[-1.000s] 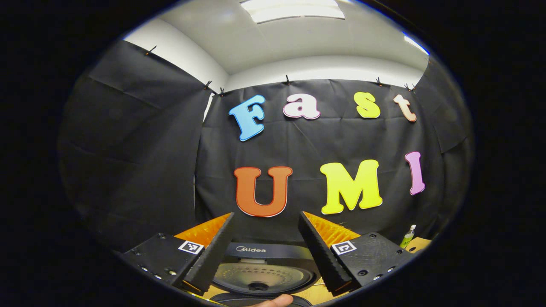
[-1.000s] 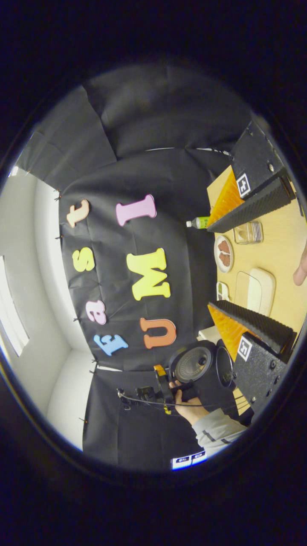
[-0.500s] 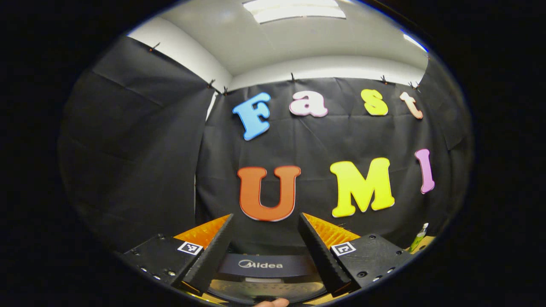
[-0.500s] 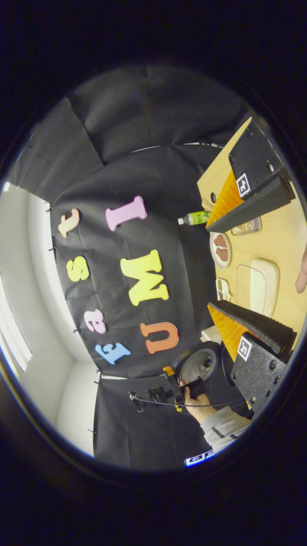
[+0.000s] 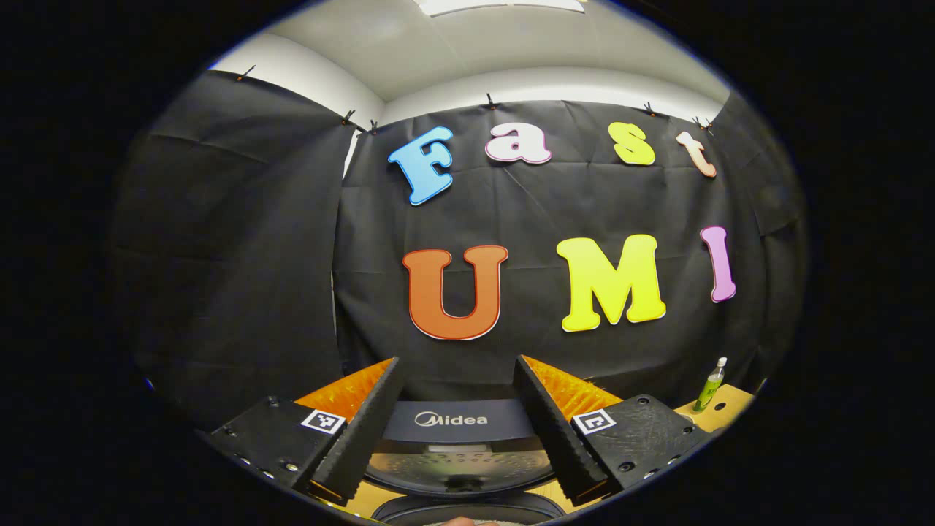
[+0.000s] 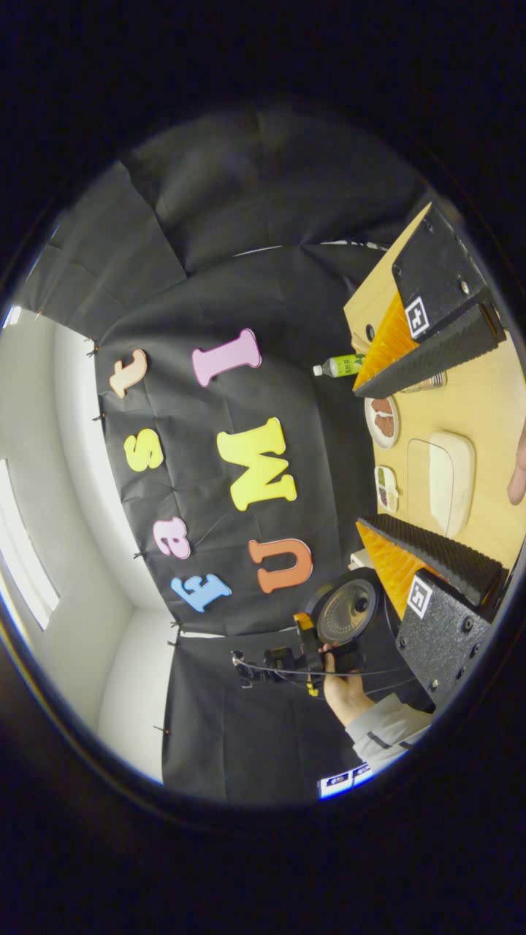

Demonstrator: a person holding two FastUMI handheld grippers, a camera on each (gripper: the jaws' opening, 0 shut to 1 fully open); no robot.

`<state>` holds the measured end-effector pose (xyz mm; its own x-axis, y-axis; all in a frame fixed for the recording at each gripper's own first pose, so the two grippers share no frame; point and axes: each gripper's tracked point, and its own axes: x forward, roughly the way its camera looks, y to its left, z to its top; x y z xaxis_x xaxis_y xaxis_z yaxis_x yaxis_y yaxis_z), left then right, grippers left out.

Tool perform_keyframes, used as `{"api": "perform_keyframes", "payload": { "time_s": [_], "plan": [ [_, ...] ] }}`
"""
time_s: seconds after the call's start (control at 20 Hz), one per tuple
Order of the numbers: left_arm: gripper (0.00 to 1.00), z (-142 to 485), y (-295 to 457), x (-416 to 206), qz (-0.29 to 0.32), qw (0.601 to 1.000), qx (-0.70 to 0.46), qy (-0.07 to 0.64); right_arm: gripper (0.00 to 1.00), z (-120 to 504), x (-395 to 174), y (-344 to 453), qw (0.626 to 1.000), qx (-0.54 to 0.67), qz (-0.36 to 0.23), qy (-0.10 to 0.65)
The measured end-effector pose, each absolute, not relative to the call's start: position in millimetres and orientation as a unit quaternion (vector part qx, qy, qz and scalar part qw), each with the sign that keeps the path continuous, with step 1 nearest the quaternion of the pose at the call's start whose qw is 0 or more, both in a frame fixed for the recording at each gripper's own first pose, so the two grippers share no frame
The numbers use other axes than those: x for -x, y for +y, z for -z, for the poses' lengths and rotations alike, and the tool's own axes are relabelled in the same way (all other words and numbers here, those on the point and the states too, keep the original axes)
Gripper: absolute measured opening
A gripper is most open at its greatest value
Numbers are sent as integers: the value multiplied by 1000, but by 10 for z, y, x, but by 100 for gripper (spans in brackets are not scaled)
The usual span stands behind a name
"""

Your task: Close the left gripper, press the button to open the rice cooker; take a wooden spoon from the chopstick holder with the right hand, scoop a spoonful of rice and pour it into the rice cooker, then put the wooden spoon back into the chopstick holder.

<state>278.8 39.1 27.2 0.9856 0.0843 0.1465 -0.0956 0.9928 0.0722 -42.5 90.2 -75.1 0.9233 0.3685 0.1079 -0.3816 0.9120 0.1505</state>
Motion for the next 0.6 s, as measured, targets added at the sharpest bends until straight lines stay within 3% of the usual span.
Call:
{"api": "perform_keyframes", "payload": {
  "time_s": [0.6],
  "plan": [
    [99,-168,382,-2527,-60,998,-28,23,100,577,766,719,975,-103,-189,-52]
  ]
}}
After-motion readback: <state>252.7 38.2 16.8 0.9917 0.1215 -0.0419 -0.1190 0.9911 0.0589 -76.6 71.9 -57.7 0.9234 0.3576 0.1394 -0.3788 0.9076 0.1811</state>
